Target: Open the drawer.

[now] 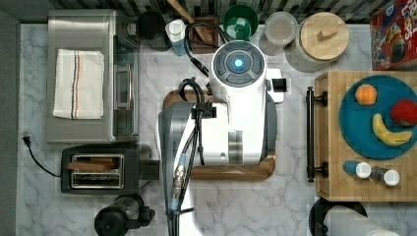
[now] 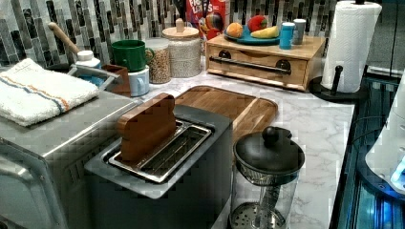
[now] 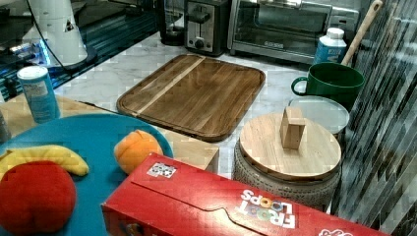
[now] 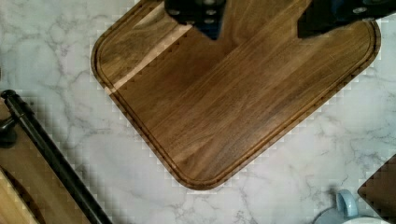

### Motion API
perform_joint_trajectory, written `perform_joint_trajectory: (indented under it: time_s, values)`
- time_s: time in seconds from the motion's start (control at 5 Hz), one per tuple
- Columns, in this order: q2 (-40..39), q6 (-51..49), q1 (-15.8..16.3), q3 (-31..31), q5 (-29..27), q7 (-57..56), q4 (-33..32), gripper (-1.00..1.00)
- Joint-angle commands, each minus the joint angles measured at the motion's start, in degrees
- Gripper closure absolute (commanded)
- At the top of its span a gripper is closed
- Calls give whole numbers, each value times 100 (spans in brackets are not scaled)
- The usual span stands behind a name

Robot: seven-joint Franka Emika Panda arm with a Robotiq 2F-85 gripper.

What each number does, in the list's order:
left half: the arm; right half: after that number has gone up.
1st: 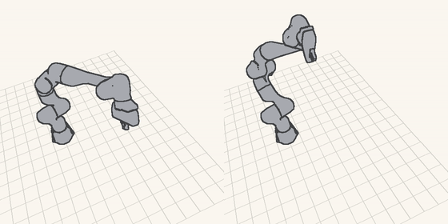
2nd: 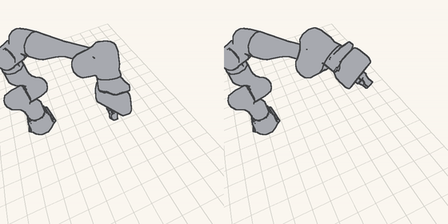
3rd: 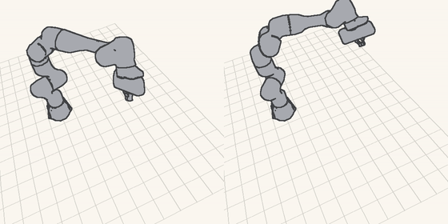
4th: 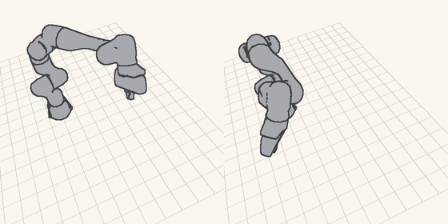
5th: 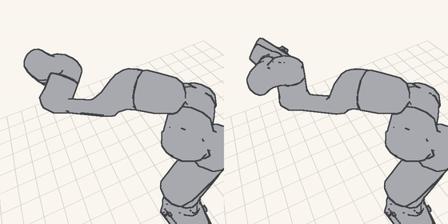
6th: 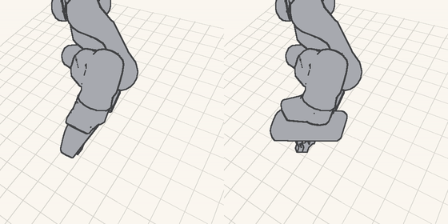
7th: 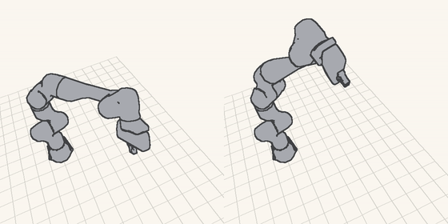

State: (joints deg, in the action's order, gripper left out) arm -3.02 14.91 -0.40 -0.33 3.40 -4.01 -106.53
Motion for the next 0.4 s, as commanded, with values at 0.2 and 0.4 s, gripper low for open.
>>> perform_joint_trajectory:
  time_s: [0.2, 0.4]
  values:
    - [-8, 5, 30, -46, 2, -10, 2, -100]
    - [-19, -47, 43, -53, 42, -79, 24, -100]
